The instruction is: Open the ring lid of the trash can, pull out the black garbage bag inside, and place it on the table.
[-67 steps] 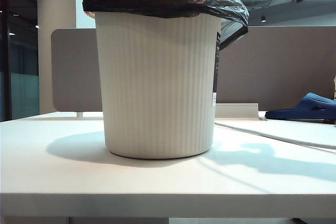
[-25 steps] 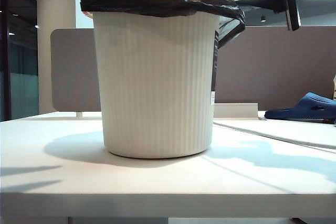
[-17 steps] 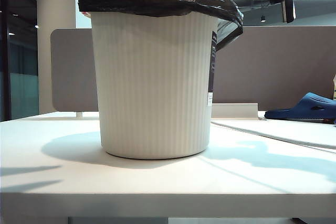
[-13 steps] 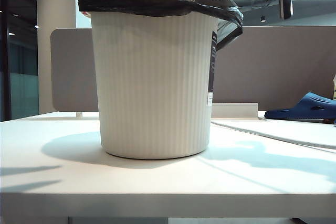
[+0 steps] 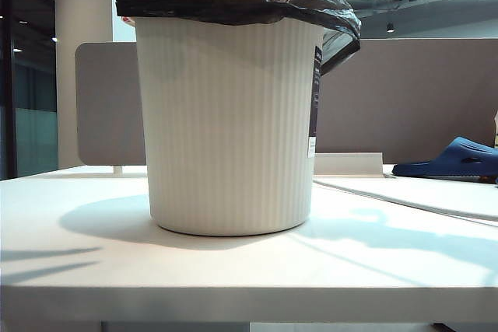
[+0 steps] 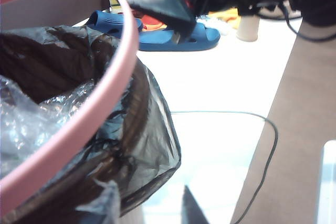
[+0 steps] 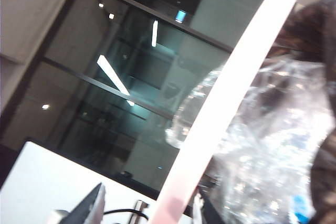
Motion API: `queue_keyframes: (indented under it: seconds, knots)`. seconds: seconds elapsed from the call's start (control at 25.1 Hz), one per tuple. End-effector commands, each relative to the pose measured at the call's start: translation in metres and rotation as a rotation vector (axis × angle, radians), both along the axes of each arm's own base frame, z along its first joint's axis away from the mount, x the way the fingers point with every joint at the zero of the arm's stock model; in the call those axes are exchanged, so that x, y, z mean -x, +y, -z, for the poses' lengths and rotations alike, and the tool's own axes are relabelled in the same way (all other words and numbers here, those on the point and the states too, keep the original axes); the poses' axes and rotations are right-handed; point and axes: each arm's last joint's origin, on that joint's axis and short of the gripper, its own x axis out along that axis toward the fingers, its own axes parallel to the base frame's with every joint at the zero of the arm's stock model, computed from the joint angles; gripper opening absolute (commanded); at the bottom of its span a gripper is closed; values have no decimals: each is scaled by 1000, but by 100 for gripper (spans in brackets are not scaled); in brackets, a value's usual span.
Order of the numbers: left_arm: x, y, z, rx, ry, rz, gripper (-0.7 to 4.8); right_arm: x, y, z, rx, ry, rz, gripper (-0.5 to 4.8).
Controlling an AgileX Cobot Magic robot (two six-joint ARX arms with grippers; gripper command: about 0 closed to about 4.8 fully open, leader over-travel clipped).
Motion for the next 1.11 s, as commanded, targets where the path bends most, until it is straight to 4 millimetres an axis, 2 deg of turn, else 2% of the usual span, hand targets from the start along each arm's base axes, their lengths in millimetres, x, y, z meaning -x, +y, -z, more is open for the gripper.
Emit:
queue_keyframes:
  seconds: [0.04, 0.16, 0.28, 0.56, 0.76, 0.88, 1.11]
  knots:
    - [-1, -2, -3, -16, -85, 29, -2, 2, 0, -15, -31, -52, -15, 211]
    - [-6, -6, -5, -32, -176, 43, -6, 2, 5, -29, -41, -80, -26, 211]
    - [-12, -11, 0, -56, -175, 50, -6, 3, 7, -34, -35, -99, -34, 211]
    - [-7, -6, 4, -107, -135, 44, -6, -5, 5, -9, 158, -7, 28, 212]
    - [-5, -5, 7, -129, -104, 47, -6, -7, -6, -7, 178, 8, 34, 212]
    - [-5, -5, 7, -128, -104, 47, -6, -5, -19, -5, 233, 17, 70, 212]
    - [-5, -5, 7, -127, -104, 48, -6, 3, -20, -2, 287, 49, 51, 212]
